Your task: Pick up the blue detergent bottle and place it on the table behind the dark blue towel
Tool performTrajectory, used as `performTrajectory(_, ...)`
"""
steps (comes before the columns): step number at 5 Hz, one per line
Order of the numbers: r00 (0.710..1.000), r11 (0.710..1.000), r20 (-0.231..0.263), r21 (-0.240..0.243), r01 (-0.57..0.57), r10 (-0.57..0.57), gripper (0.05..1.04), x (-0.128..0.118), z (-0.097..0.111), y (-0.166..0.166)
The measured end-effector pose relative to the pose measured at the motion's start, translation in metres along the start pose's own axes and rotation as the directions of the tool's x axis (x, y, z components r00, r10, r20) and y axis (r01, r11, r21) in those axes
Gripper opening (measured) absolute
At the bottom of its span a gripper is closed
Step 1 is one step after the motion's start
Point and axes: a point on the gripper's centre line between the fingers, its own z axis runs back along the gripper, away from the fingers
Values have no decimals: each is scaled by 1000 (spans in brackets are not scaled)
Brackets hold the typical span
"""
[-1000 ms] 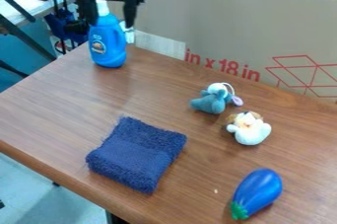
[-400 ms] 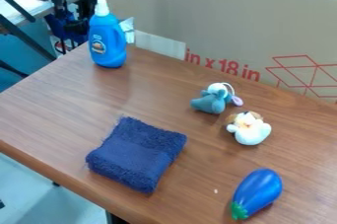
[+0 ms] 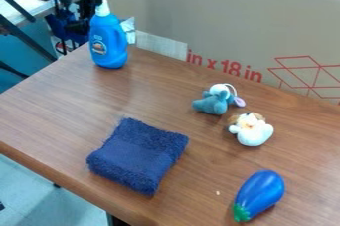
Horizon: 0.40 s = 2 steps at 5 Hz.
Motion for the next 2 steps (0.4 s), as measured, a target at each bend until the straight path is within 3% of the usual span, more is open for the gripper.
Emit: performTrajectory(2,999,998,31,-54,14,-12,1001,11,-8,-11)
